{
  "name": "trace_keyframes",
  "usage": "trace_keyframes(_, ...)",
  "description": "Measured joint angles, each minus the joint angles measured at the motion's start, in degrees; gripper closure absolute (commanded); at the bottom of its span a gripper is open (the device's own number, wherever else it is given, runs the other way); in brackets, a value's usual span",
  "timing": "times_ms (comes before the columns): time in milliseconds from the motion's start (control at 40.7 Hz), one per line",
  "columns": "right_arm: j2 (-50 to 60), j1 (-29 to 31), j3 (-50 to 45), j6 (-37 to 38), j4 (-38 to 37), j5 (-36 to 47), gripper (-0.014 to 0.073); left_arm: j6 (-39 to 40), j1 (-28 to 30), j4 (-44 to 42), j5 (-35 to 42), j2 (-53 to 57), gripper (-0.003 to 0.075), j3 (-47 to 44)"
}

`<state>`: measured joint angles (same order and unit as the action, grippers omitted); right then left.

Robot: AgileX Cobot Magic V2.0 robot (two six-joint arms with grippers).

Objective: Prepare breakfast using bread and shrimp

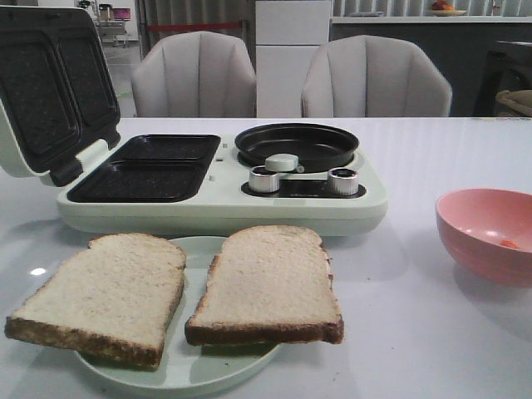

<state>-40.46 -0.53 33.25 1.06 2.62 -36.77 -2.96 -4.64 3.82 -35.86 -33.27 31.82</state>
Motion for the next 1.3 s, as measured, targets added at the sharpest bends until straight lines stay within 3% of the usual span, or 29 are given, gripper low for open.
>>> trace_keyframes(147, 0.0, 0.0, 0.0, 0.0, 0.0, 0.0, 0.0097, -4.1, -6.0, 0.0, 2.5, -0.5, 0.0191, -3.6)
trace_keyframes(369, 0.0, 0.0, 0.0, 0.0, 0.0, 0.0, 0.0097, -14.6, -20.3, -0.8, 4.3, -3.1, 0.0191, -6.9)
trace_keyframes(516, 0.0, 0.0, 0.0, 0.0, 0.0, 0.0, 0.0097, -17.2, -30.5, -8.4, 4.6, -8.2, 0.0191, -7.0)
trace_keyframes(713, 0.0, 0.0, 0.0, 0.0, 0.0, 0.0, 0.0097, -17.1, -39.0, -20.5, 5.2, -18.4, 0.0191, -7.1)
trace_keyframes(811, 0.0, 0.0, 0.0, 0.0, 0.0, 0.0, 0.0097, -12.8, -41.9, -28.7, 6.2, -24.8, 0.0191, -7.1)
trace_keyframes(1008, 0.0, 0.0, 0.0, 0.0, 0.0, 0.0, 0.0097, 6.0, -46.1, -49.6, 8.0, -34.9, 0.0191, -6.5)
trace_keyframes(1302, 0.0, 0.0, 0.0, 0.0, 0.0, 0.1, 0.0097, 29.9, -46.6, -73.5, 6.1, -48.5, 0.0192, -4.0)
